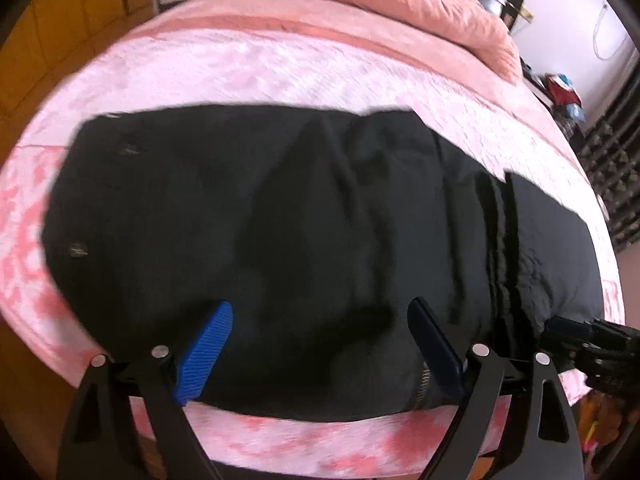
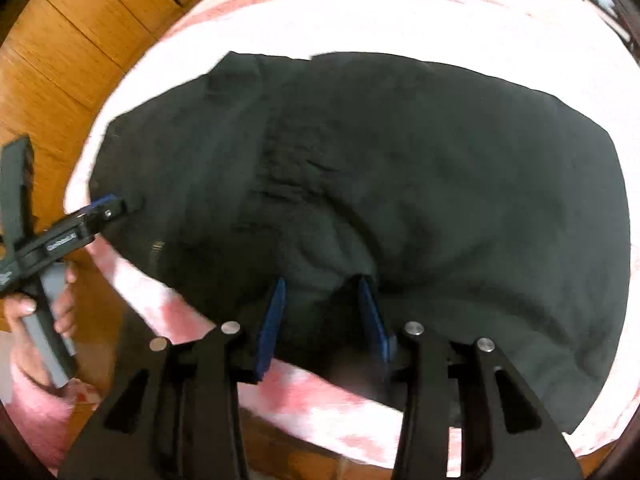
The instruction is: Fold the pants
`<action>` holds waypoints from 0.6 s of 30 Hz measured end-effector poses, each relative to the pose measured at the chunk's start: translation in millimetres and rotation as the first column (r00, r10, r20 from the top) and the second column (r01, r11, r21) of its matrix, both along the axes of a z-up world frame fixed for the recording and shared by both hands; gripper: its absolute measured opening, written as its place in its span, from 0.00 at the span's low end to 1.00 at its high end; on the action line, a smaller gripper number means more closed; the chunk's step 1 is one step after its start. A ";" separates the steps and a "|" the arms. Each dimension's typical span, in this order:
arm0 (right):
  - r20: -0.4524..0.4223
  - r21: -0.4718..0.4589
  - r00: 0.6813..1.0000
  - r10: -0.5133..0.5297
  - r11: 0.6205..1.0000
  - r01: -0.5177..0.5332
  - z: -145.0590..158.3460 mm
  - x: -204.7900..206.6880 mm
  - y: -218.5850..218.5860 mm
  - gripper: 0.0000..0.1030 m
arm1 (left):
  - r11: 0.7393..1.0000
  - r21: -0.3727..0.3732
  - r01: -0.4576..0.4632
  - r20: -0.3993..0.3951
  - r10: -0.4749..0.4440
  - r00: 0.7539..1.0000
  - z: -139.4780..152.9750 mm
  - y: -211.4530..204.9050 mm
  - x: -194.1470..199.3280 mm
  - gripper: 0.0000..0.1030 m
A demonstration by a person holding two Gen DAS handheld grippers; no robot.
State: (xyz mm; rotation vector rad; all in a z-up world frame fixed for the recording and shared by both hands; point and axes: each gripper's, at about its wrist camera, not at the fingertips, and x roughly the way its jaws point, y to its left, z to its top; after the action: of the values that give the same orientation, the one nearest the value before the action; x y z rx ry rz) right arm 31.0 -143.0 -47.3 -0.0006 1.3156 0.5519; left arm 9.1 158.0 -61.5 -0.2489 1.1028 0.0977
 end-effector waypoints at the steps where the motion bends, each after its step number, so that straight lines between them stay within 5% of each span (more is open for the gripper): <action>1: -0.005 0.013 1.000 0.003 1.000 -0.003 1.8 -0.2 1.6 0.41 | 1.000 -0.003 -0.027 0.009 0.027 1.000 3.9 10.7 -3.7 0.87; 8: 0.029 0.061 0.997 0.067 0.996 -0.069 15.6 -5.5 27.7 0.42 | 0.946 -0.056 -0.318 -0.011 0.318 0.948 6.0 120.3 -38.1 0.84; 10: 0.026 0.051 0.996 0.081 0.995 -0.083 14.0 -4.9 32.8 0.42 | 0.923 -0.123 -0.363 -0.036 0.362 0.932 -2.6 144.4 -45.9 0.82; 15: 0.022 0.016 0.996 0.088 0.996 -0.089 6.1 -2.1 43.3 0.42 | 0.807 -0.369 -0.461 -0.124 0.449 0.885 -33.4 191.9 -56.5 0.72; 18: 0.011 0.013 0.996 0.086 0.996 -0.086 1.4 -0.1 42.6 0.41 | 0.748 -0.476 -0.461 -0.147 0.449 0.881 -46.7 202.5 -56.0 0.71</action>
State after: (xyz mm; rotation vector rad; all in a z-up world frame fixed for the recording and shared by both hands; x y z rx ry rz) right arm 30.9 -100.4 -45.9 -0.0491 1.3063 0.6334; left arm -46.9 360.5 -108.2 -0.9962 1.0555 0.2528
